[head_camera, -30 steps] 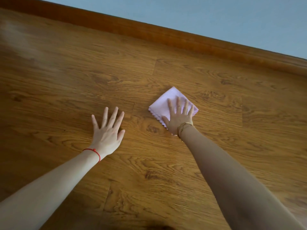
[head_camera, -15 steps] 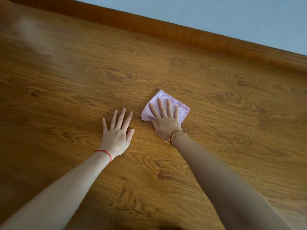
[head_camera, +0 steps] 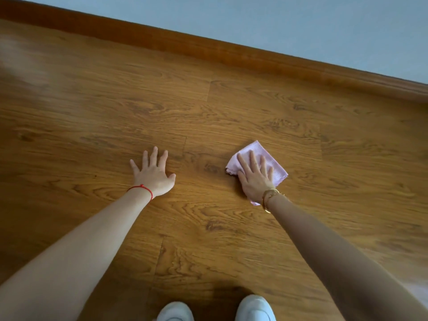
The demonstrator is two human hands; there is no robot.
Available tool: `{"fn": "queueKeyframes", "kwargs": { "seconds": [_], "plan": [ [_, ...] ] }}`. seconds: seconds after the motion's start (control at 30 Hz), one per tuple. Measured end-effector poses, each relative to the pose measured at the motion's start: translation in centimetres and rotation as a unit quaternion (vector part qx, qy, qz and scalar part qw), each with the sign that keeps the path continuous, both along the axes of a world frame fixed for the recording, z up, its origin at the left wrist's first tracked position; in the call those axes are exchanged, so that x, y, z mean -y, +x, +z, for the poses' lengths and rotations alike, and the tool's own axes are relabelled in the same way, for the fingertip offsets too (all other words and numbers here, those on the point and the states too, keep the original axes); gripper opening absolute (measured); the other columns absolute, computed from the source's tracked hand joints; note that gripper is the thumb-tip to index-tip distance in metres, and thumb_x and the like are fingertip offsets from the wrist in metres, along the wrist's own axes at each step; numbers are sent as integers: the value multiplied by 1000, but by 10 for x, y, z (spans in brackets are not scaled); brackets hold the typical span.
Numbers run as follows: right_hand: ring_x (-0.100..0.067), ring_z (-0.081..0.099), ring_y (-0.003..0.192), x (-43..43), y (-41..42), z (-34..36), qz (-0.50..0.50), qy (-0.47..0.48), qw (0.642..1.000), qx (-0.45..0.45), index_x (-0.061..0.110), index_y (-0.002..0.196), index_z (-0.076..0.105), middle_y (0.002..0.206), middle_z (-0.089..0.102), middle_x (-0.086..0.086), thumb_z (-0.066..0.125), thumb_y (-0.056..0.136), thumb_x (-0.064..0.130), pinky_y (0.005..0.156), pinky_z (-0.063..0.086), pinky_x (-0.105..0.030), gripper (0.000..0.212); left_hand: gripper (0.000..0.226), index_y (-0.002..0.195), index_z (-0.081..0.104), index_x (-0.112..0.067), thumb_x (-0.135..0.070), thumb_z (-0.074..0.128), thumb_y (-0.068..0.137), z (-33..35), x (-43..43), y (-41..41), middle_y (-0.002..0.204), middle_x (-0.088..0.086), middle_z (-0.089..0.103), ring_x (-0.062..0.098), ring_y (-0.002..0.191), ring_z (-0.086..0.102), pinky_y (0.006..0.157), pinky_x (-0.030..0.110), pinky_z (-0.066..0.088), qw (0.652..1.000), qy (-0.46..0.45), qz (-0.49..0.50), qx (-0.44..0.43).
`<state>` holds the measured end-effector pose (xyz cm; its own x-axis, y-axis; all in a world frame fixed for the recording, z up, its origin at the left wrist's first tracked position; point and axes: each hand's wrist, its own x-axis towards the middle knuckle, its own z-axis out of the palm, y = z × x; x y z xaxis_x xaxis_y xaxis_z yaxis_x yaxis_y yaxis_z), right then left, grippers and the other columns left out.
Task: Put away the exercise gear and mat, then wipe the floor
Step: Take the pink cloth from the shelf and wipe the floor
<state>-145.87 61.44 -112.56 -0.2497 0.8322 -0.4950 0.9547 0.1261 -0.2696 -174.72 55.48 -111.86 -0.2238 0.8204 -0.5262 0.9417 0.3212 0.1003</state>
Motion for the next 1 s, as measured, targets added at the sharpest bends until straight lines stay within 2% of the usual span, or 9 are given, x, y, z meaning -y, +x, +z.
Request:
{"fn": "queueKeyframes", "kwargs": {
  "seconds": [0.1, 0.2, 0.27, 0.4, 0.57, 0.67, 0.73, 0.93, 1.0],
  "plan": [
    [-36, -21, 149, 43, -20, -4, 112, 13, 994, -10, 38, 156, -4, 164, -19, -3, 17, 105, 43, 118, -6, -62, 55, 77, 161, 2, -23, -53, 39, 101, 7, -3, 19, 169, 8, -7, 34, 156, -7, 122, 62, -1, 999, 30, 26, 18],
    [-32, -26, 148, 84, -22, -4, 185, 46, 981, -40, 42, 154, -8, 164, -20, 1, 14, 105, 46, 118, -14, -57, 54, 74, 161, 5, -25, -45, 43, 101, 4, 2, 36, 169, 7, -4, 35, 155, -6, 121, 66, 0, 993, 106, -32, 37],
    [-30, -25, 148, 90, -11, -8, 195, 62, 978, -43, 43, 154, -7, 164, -20, 4, 15, 105, 46, 119, -14, -55, 54, 72, 162, 7, -25, -41, 44, 102, 0, 5, 49, 170, 4, -4, 33, 156, -7, 121, 66, 0, 987, 133, -78, 53],
    [-34, -19, 150, 49, 27, -18, 119, 69, 990, 4, 40, 155, -5, 165, -17, 2, 18, 104, 46, 119, -2, -62, 56, 68, 162, 3, -24, -41, 37, 105, -5, 1, 73, 170, 0, -8, 26, 156, -12, 123, 62, -1, 981, 118, -140, 67],
    [-36, -18, 150, -26, 65, -6, -79, 20, 996, 22, 44, 155, -2, 165, -17, 4, 15, 104, 47, 118, -6, -61, 54, 67, 162, 7, -19, -40, 37, 106, -1, 8, 81, 170, 2, -6, 23, 156, -11, 124, 57, -3, 976, 118, -161, 91],
    [-38, -21, 149, -38, 62, -1, -108, -2, 994, 18, 45, 154, -3, 164, -18, 2, 13, 103, 48, 117, -7, -63, 54, 66, 162, 7, -19, -39, 38, 106, -3, 22, 78, 170, 1, -5, 23, 156, -11, 123, 56, -3, 977, 107, -158, 95],
    [-39, -22, 148, -32, 56, 0, -82, -7, 997, 13, 44, 154, -3, 164, -19, 1, 12, 103, 47, 116, -8, -64, 54, 66, 162, 8, -20, -38, 38, 106, -5, 27, 79, 170, 1, -5, 23, 156, -10, 123, 58, -2, 976, 102, -166, 92],
    [-36, -18, 150, 20, 57, -4, 94, 43, 994, 19, 46, 153, -6, 165, -18, 0, 12, 103, 49, 118, -4, -63, 53, 67, 161, 8, -17, -38, 38, 106, -2, 10, 116, 170, 2, -3, 25, 157, -8, 123, 59, 3, 980, 106, -155, 67],
    [-36, -16, 150, 44, 66, -2, 124, 40, 991, 19, 46, 153, -5, 165, -16, 0, 14, 103, 49, 117, -1, -65, 54, 66, 161, 9, -16, -37, 38, 106, 4, 5, 137, 170, 1, -2, 25, 157, -8, 123, 59, 3, 974, 112, -180, 73]
  ]
}}
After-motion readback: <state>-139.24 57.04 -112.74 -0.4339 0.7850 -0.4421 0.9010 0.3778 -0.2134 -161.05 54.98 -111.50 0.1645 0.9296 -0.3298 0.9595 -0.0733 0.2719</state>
